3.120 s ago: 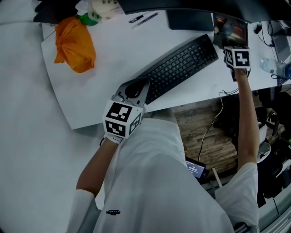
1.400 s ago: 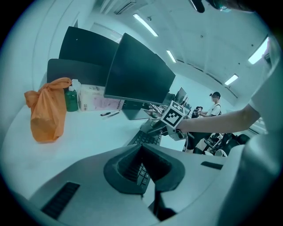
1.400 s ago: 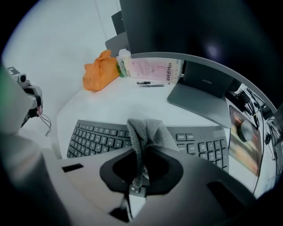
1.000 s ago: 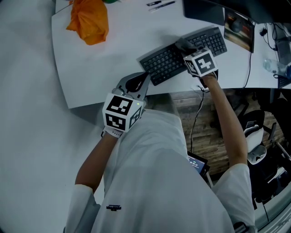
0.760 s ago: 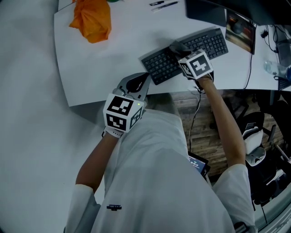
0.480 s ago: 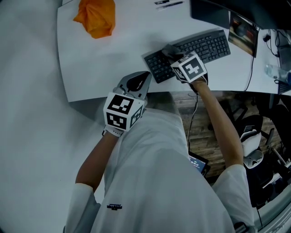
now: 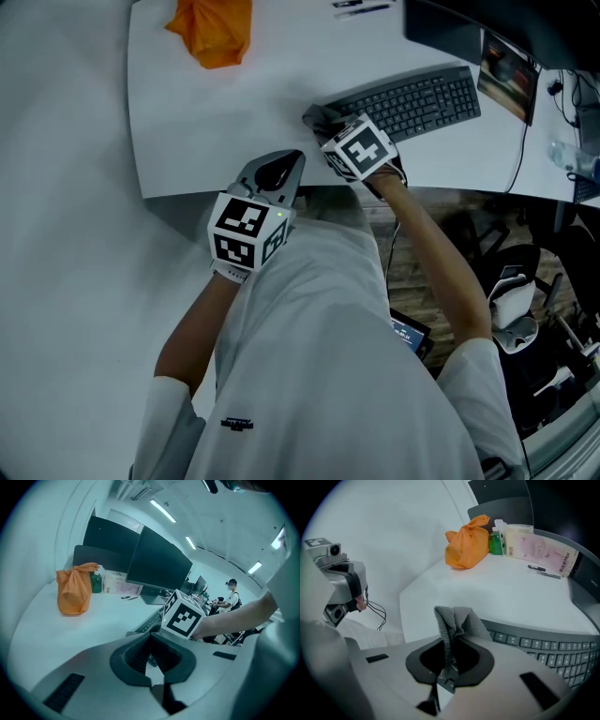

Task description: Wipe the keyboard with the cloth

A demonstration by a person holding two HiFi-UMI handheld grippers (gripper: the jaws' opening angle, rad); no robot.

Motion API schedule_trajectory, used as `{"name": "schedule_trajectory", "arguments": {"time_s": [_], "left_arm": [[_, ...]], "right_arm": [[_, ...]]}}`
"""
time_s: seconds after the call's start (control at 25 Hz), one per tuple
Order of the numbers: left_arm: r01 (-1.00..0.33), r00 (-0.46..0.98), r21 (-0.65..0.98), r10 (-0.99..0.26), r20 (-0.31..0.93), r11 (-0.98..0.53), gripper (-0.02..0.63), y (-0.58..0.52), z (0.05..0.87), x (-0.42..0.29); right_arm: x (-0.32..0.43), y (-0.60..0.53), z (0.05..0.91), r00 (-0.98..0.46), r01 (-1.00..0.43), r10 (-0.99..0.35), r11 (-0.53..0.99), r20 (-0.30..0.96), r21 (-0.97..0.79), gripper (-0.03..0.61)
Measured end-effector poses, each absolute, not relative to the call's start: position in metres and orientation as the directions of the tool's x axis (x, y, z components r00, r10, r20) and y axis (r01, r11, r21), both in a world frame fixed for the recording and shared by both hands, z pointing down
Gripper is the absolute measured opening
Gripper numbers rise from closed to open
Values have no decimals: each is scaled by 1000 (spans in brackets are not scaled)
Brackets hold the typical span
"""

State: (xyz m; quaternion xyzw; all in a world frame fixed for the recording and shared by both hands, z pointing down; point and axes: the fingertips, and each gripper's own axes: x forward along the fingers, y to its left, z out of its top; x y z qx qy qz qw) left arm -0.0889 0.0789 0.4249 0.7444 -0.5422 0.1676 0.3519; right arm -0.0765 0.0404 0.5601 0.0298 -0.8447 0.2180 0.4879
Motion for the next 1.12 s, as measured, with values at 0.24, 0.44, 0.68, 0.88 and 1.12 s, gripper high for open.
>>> {"name": "schedule_trajectory", "arguments": {"time_s": [0.24,0.44,0.68,0.88,1.12], "left_arm": [[-930,336,340,-704,625,-142,18,84,423,-96],[-931,329,340,-708,625,-132,18,86,424,-99],[-931,327,341,-708,626,-129,18,84,422,-99],[-929,337,343,-703,626,-140,18,79,424,-96],[-924,357,344,-694,625,-166,18,67,424,-88]], "right_arm": [[-103,73,556,-578,-192,274,870,769,-454,25],[-116,70,549,-644,-206,284,830,711,-518,25],[-102,14,554,-654,-358,147,805,742,-474,26],[-83,-19,555,-644,-434,64,790,762,-434,26],[-53,-56,557,-620,-515,-22,765,784,-386,26]]}}
